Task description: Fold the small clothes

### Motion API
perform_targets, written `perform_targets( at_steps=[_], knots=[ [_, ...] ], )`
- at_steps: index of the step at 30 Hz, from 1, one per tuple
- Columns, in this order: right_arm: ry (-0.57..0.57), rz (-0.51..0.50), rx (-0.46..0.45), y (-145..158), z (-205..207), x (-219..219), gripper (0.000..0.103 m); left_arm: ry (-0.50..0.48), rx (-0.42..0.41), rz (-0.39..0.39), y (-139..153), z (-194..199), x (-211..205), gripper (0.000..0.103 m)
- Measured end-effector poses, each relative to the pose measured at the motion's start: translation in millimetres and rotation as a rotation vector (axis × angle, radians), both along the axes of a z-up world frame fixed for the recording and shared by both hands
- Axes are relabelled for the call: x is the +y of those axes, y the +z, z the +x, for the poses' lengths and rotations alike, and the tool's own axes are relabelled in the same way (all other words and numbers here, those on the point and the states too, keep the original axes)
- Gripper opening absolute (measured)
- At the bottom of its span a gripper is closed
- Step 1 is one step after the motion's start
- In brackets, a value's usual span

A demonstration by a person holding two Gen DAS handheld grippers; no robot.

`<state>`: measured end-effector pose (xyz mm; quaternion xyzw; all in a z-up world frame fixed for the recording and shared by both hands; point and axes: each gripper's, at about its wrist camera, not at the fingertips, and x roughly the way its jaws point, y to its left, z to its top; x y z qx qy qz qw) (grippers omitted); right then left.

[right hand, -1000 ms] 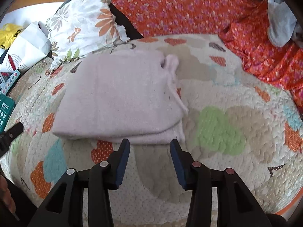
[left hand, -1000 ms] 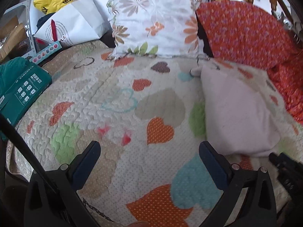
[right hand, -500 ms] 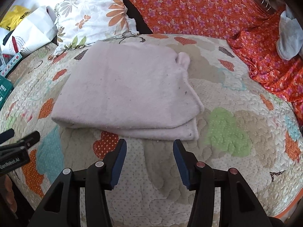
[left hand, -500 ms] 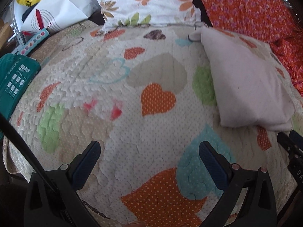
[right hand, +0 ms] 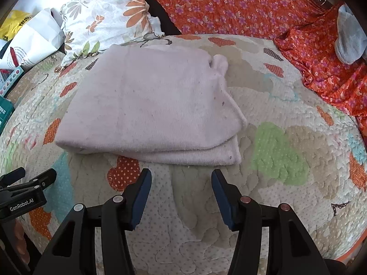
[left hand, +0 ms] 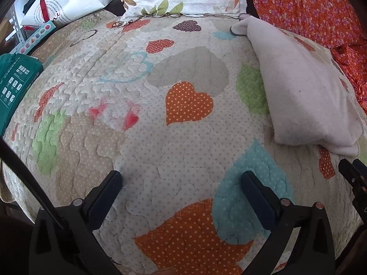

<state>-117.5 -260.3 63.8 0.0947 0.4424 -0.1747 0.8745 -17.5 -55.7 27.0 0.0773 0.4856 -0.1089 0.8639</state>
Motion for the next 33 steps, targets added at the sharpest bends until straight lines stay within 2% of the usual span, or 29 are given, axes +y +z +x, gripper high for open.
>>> perform_targets(
  at_steps=[8,17,33],
  knots=[
    [0.015,-0.016,0.020,-4.4,2.0,4.6,0.063,0.008,0.011,-0.036,-2.7,2.5,4.1,0.103],
    [0.026,-0.032,0.030,-5.9,2.4,6.8,0.065,0.009,-0.013,-0.025,-3.0,-1.2,2.7,0.103],
    [0.025,-0.043,0.044,-9.4,4.4,2.6,0.071,0.008,0.004,-0.024,-3.8,0.1,3.2,0.103]
  ],
)
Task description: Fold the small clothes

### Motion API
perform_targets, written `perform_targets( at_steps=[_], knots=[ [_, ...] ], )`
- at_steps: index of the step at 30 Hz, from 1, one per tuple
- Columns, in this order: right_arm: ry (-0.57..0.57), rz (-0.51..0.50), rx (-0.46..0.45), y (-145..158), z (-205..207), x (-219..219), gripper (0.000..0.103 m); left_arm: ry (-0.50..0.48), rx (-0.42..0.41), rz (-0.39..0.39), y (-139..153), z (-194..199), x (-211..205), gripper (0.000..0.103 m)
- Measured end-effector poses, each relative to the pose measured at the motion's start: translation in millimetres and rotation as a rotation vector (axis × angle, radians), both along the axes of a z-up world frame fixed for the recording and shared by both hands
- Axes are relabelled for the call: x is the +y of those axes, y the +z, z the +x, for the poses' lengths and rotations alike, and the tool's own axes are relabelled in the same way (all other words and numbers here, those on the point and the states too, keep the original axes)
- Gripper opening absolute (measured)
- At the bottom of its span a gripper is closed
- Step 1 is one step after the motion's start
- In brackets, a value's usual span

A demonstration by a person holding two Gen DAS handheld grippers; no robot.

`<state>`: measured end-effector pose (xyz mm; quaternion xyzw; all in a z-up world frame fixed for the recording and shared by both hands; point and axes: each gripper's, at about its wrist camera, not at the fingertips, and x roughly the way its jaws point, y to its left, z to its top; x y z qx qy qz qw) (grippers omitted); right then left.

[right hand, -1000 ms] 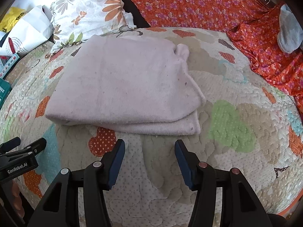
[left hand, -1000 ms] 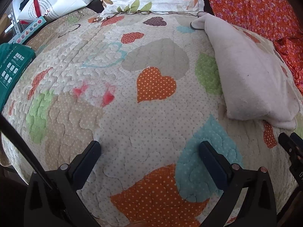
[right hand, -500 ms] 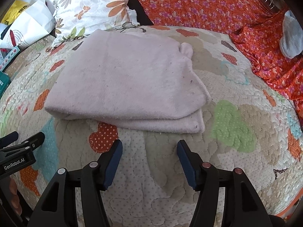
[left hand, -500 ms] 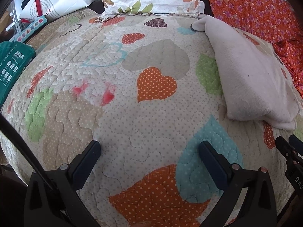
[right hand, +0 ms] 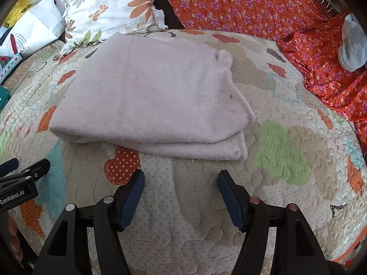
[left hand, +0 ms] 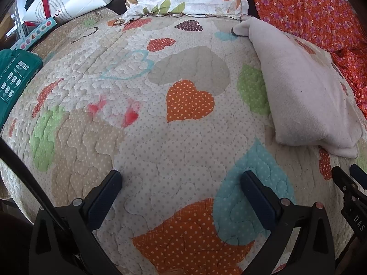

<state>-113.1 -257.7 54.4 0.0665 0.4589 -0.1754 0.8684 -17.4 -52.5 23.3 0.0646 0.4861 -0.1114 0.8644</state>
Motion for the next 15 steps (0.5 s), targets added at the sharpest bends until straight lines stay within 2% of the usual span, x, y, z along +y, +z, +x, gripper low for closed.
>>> perform_targets(
  at_steps=[15],
  knots=[
    [-0.009,-0.004,0.004,-1.9,-0.6,-1.4,0.076,0.000,0.012,-0.004,-1.1,0.7,1.3,0.103]
  ],
)
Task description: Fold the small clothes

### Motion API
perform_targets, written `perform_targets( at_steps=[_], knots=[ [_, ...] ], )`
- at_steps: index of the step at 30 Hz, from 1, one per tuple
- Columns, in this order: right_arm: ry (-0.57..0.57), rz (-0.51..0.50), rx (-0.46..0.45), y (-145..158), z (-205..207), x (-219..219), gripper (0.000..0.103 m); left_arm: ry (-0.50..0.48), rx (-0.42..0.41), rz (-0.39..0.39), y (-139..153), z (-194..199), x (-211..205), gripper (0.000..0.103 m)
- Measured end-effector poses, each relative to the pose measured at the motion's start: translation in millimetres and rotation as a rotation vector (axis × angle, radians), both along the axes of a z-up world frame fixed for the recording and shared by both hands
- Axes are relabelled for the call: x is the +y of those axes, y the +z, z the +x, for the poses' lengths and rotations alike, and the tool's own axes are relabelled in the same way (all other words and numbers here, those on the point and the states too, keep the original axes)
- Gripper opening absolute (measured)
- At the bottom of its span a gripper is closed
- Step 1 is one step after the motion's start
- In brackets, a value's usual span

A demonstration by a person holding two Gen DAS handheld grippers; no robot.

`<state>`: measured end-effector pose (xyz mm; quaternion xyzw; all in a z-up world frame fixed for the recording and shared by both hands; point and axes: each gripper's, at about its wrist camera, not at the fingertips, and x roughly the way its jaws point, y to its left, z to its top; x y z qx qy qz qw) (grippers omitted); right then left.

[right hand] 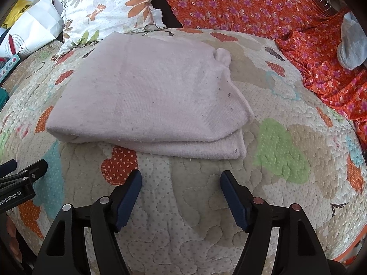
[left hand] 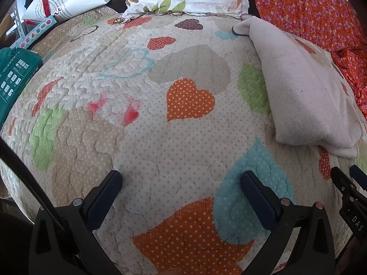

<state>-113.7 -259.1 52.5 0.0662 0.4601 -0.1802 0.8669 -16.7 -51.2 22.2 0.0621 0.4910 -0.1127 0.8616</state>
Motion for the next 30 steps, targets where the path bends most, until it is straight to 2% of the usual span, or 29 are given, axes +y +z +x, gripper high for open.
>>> perform_targets(
  at_steps=[30],
  knots=[
    [-0.005,-0.002,0.002,-1.9,-1.7,-5.4,0.079,0.004,0.008,-0.006,0.5,0.8,1.0,0.103]
  ],
)
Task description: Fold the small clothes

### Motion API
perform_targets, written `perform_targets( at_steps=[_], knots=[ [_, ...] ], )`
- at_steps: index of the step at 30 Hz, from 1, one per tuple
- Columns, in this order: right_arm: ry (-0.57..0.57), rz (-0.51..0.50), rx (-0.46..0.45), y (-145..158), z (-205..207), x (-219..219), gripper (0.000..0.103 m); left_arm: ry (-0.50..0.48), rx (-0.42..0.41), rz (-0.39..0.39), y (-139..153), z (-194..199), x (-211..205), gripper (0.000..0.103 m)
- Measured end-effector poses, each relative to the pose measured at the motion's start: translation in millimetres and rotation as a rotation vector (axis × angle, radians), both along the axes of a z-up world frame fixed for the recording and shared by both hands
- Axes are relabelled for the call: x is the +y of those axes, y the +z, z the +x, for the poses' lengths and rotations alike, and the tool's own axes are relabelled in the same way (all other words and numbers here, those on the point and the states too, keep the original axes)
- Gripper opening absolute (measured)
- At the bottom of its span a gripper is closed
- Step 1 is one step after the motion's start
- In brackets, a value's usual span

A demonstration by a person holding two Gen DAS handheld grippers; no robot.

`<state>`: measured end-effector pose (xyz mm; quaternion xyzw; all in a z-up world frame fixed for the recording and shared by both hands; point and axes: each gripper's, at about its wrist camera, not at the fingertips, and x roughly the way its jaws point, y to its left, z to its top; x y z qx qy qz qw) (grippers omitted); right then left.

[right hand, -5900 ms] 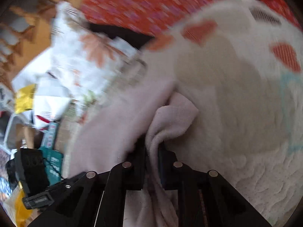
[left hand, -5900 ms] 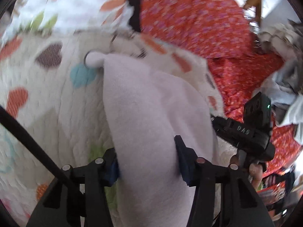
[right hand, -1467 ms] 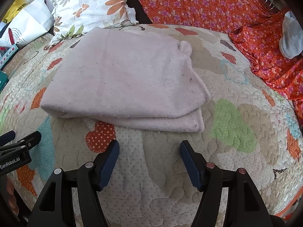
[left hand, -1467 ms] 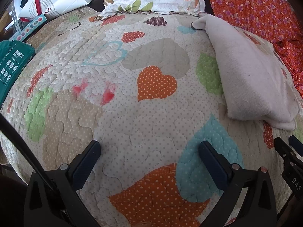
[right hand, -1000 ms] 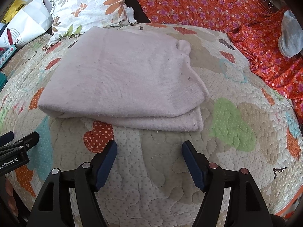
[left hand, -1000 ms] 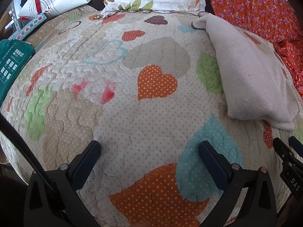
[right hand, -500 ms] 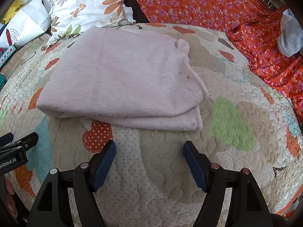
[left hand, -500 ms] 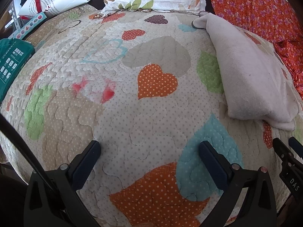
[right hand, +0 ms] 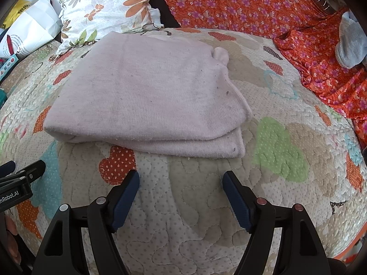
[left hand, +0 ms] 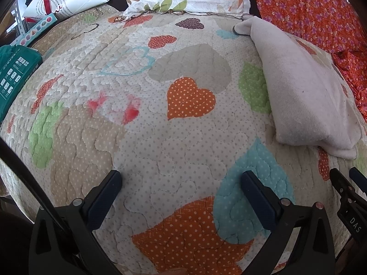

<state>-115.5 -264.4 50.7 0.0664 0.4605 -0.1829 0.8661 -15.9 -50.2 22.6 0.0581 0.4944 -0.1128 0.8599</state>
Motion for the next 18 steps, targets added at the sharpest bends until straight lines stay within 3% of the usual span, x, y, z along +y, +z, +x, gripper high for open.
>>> perform_targets(
  at_steps=[18],
  knots=[
    [-0.028,0.001,0.010,-0.9,-1.3,-0.4,0.088,0.006,-0.011,0.001,0.4,-1.5,-0.8,0.103]
  ],
)
